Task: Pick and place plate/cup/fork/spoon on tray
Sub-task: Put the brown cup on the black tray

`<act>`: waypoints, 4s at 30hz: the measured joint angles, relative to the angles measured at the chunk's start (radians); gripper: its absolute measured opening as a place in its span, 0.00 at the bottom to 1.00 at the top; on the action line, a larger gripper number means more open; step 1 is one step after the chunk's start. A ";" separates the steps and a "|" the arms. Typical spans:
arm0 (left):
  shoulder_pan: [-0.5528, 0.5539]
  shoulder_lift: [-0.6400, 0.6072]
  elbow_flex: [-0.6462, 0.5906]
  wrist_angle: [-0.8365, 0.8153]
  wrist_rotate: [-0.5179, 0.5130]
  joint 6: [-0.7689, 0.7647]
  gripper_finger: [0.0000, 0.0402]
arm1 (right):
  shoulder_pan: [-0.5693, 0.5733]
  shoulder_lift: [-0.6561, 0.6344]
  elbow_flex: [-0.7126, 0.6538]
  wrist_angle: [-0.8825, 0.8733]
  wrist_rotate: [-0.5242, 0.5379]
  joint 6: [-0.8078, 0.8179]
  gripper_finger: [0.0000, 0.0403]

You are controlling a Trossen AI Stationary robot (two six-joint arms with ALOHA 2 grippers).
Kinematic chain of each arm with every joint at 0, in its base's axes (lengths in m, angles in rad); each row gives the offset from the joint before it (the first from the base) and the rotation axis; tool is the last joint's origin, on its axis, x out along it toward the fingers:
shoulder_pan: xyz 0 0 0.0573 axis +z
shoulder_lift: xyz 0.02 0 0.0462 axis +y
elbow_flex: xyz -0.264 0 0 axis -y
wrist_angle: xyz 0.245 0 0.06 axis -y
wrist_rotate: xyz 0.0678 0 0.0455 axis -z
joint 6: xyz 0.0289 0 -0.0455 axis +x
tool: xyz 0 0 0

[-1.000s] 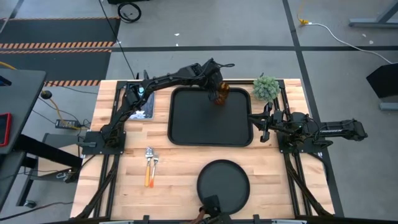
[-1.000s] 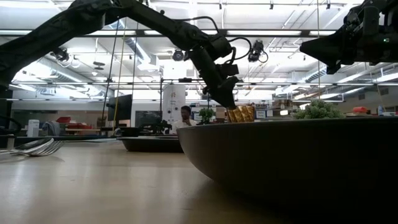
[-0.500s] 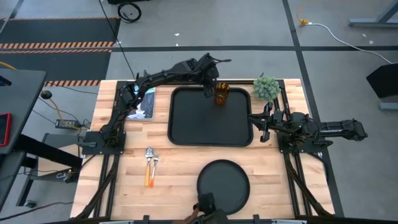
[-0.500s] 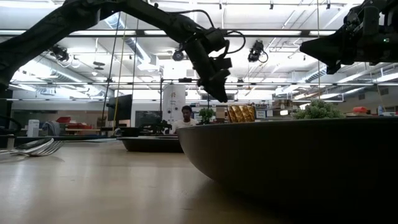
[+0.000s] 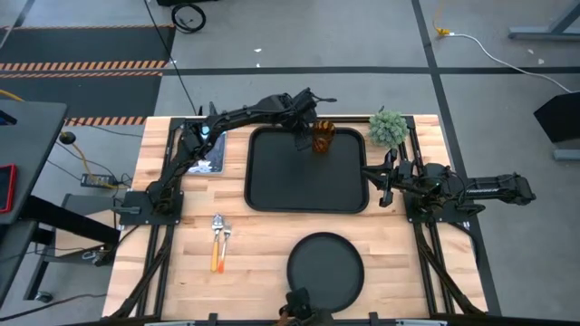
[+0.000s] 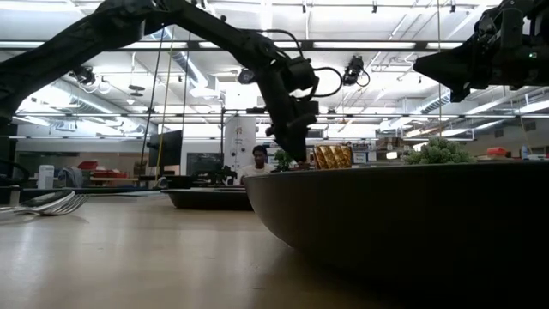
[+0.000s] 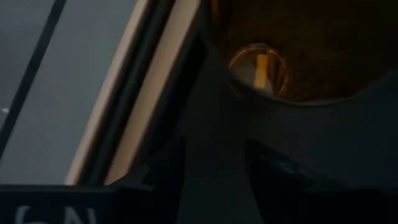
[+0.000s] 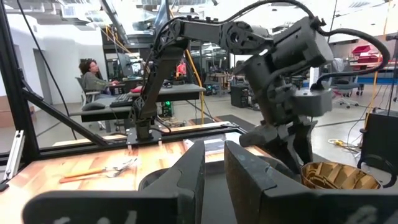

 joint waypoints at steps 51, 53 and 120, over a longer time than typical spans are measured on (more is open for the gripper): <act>-0.098 0.081 0.000 0.218 -0.143 0.131 0.43 | 0.000 0.000 0.000 0.004 0.000 0.000 0.17; -0.099 0.081 0.000 0.243 -0.171 0.132 0.43 | 0.000 0.000 0.000 0.004 0.000 0.000 0.17; -0.120 0.079 0.000 0.346 -0.027 0.183 0.43 | 0.000 0.000 0.000 0.004 0.000 0.000 0.17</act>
